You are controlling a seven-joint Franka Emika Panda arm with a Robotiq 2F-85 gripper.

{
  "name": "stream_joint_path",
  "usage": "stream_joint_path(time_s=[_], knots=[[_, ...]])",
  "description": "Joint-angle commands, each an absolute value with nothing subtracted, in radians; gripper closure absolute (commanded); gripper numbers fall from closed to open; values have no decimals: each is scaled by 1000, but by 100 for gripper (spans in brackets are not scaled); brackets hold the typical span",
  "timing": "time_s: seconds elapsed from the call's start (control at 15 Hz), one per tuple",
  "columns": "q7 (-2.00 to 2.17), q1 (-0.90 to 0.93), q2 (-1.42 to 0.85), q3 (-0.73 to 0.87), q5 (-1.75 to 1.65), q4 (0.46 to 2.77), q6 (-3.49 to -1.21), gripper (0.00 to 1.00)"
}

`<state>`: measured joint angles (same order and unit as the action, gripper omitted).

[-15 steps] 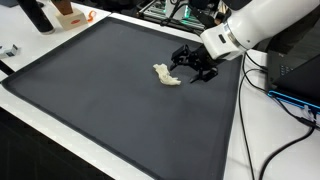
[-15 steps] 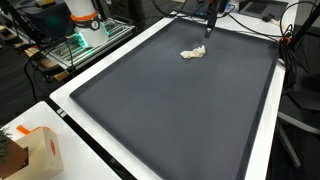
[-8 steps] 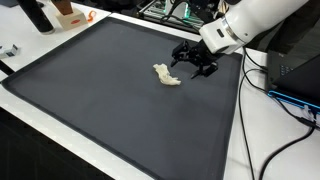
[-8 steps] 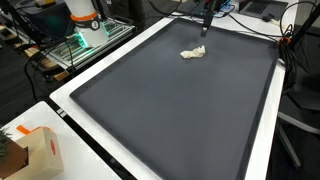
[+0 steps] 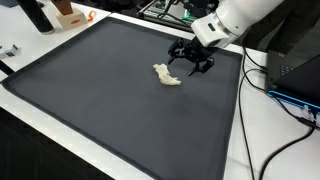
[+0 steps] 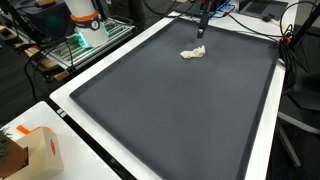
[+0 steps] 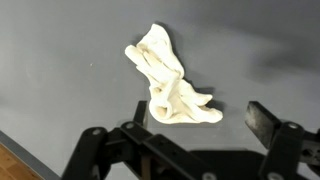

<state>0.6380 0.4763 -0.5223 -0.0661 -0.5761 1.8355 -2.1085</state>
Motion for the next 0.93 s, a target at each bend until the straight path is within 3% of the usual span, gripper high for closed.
stream_joint_path(time_s=[0.0,0.87], knots=[[603,420,-453,-91,-523,1935,-2194,0],[434,248,-303,-92,-148,2136,-2475,0]])
